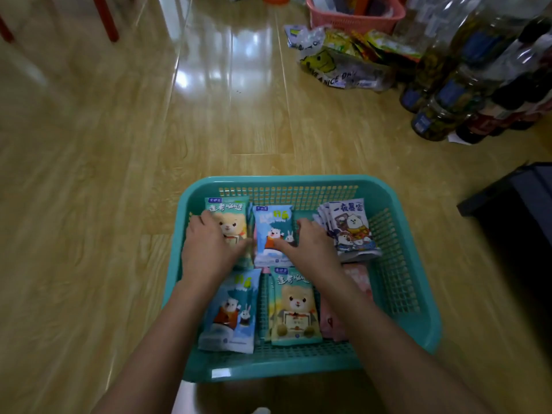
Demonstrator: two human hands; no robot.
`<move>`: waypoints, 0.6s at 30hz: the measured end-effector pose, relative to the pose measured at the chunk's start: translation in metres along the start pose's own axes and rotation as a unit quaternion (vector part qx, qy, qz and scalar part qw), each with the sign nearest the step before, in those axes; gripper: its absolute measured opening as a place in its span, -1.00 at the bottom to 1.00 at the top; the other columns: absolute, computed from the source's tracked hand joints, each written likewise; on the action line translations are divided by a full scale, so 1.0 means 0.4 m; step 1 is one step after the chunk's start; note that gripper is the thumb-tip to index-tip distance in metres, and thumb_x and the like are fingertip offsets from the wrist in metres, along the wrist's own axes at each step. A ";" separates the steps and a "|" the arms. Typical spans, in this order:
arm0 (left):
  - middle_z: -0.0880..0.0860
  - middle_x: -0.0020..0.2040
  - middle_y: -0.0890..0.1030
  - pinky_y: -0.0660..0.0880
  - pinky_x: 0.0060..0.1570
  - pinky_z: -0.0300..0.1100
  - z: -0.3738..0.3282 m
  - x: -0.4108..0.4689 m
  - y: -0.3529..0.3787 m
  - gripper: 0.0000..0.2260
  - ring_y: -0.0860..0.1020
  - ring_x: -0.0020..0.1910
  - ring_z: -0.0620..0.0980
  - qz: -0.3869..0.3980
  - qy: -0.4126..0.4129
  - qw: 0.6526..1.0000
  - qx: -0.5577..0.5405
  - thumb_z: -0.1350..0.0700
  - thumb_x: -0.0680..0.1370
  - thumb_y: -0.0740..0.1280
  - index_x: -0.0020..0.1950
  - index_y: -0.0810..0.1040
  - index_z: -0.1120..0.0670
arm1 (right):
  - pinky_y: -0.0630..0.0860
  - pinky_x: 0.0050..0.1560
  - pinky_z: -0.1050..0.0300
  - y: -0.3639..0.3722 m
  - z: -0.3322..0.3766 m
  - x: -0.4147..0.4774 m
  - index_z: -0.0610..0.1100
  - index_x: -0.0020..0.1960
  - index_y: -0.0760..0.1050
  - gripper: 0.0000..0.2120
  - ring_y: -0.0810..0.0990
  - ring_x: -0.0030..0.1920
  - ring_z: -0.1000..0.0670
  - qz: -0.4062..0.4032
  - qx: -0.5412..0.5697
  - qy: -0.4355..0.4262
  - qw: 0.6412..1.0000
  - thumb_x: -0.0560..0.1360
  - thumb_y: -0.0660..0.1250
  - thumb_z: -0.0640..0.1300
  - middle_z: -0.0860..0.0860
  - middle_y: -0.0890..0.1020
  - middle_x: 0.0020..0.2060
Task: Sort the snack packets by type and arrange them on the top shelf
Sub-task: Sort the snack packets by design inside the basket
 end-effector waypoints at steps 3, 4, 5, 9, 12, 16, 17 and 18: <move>0.24 0.20 0.42 0.37 0.10 -0.03 0.002 0.026 -0.016 -0.24 0.39 0.23 0.20 0.029 -0.015 0.999 0.003 -0.17 0.26 0.52 0.21 0.32 0.28 | 0.44 0.01 -0.03 0.049 -0.004 0.021 -0.22 0.32 0.26 -0.32 0.45 0.14 -0.16 0.025 -0.027 0.053 0.998 0.43 0.32 0.22 -0.15 0.41 0.17; 0.24 0.21 0.43 0.38 0.08 -0.04 0.001 0.034 -0.021 -0.23 0.41 0.22 0.19 0.037 -0.019 0.999 0.007 -0.17 0.25 0.53 0.21 0.31 0.27 | 0.43 -0.06 -0.01 0.056 -0.008 0.025 -0.23 0.34 0.26 -0.29 0.45 0.05 -0.15 0.029 -0.023 0.067 0.997 0.42 0.33 0.23 -0.15 0.42 0.06; 0.23 0.21 0.44 0.39 0.07 -0.04 0.000 0.042 -0.021 -0.22 0.43 0.22 0.19 0.048 -0.026 0.998 0.008 -0.16 0.25 0.54 0.22 0.31 0.27 | 0.38 -0.17 0.03 0.060 -0.013 0.030 -0.24 0.33 0.27 -0.28 0.40 -0.08 -0.11 0.032 -0.012 0.078 0.996 0.41 0.34 0.24 -0.10 0.37 -0.11; 0.16 0.09 0.57 0.45 -0.07 -0.05 0.013 0.073 -0.011 -0.37 0.53 0.07 0.16 0.095 -0.049 0.994 -0.015 -0.13 0.26 0.54 0.14 0.43 0.21 | 0.18 -0.42 0.13 0.066 -0.016 0.043 -0.21 0.14 0.36 -0.46 0.34 -0.20 -0.06 0.043 0.021 0.070 0.996 0.43 0.32 0.22 -0.02 0.31 -0.25; 0.11 -0.01 0.63 0.48 -0.08 -0.07 0.027 0.087 -0.006 -0.57 0.57 -0.02 0.11 0.113 -0.045 0.989 -0.082 -0.09 0.32 0.51 0.00 0.52 0.16 | 0.27 -0.28 0.11 0.036 -0.004 0.046 -0.22 0.05 0.37 -0.65 0.38 -0.17 -0.08 0.022 0.050 0.055 0.997 0.56 0.20 0.09 -0.04 0.40 -0.22; 0.16 -0.03 0.64 0.57 -0.02 0.04 0.052 0.066 -0.033 -0.67 0.63 -0.06 0.15 0.115 -0.049 0.944 -0.304 0.05 0.39 0.48 0.02 0.50 0.19 | 0.35 -0.25 0.11 -0.053 -0.005 0.007 -0.24 0.09 0.45 -0.66 0.50 -0.14 -0.07 -0.035 0.121 0.049 0.991 0.59 0.15 0.03 -0.10 0.55 -0.10; 0.18 -0.03 0.65 0.59 -0.10 0.00 0.057 0.051 -0.050 -0.67 0.65 -0.11 0.11 0.119 -0.044 0.924 -0.362 0.07 0.42 0.45 0.08 0.49 0.20 | 0.41 -0.20 0.08 -0.070 -0.003 -0.016 -0.23 0.09 0.47 -0.66 0.53 -0.12 -0.08 -0.032 0.153 0.044 0.987 0.58 0.15 0.04 -0.10 0.58 -0.09; 0.18 -0.05 0.65 0.59 -0.22 -0.12 0.063 0.037 -0.068 -0.71 0.66 -0.20 0.03 0.120 -0.038 0.904 -0.409 0.12 0.46 0.41 0.11 0.48 0.20 | 0.44 -0.18 0.06 -0.079 0.004 -0.044 -0.22 0.07 0.47 -0.66 0.55 -0.13 -0.07 -0.012 0.176 0.037 0.984 0.58 0.15 0.05 -0.10 0.59 -0.10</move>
Point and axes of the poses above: each hand's wrist, its own x-axis towards the middle knuckle, its own y-axis out of the palm, z = x × y, the point moved 5 cm from there along x, towards the middle knuckle
